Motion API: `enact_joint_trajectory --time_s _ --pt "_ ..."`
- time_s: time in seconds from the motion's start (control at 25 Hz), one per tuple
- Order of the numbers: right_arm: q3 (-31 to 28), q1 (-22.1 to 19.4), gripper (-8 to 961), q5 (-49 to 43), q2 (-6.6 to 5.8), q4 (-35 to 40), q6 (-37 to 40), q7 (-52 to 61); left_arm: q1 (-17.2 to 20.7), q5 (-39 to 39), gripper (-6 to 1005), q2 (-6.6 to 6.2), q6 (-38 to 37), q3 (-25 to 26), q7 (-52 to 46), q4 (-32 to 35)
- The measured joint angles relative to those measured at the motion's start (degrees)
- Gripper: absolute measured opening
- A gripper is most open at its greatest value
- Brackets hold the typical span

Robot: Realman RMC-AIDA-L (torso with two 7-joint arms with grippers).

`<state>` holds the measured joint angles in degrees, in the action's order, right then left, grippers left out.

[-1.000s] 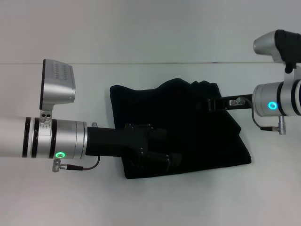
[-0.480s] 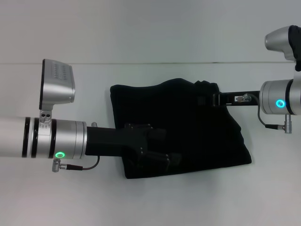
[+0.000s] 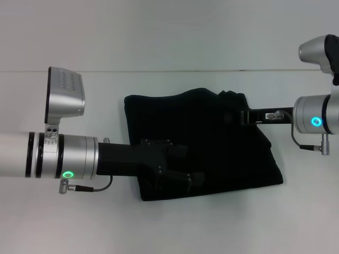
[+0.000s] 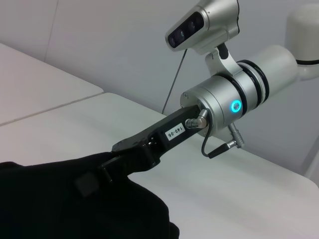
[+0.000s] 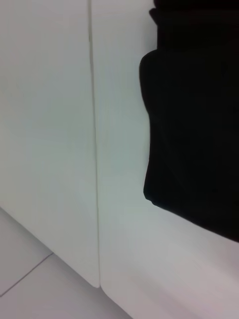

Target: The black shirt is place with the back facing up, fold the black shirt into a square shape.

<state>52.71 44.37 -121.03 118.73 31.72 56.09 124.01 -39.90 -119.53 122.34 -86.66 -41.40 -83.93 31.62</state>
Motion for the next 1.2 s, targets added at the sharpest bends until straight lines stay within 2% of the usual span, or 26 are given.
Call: enact_joint_trajectory --time_s 0.4,0.6,0.8,1.2 --pt "0.0 -1.0 54 0.0 -0.74 -2.9 -1.3 -0.2 0.0 0.0 899 0.08 0.0 0.0 0.0 -0.1" --pt "-0.6 -1.5 63 0.2 -0.57 -2.8 -1.7 -2.0 -0.1 0.0 898 0.09 0.0 0.0 0.0 -0.1" --pt "-2.0 -1.6 292 0.3 -0.96 -2.4 -1.3 -2.0 -0.2 0.0 897 0.04 0.1 0.4 0.0 -0.1" --pt "-4.4 0.4 707 0.3 -2.68 -3.0 -0.3 1.0 0.0 0.0 894 0.00 0.9 0.5 0.0 -0.1"
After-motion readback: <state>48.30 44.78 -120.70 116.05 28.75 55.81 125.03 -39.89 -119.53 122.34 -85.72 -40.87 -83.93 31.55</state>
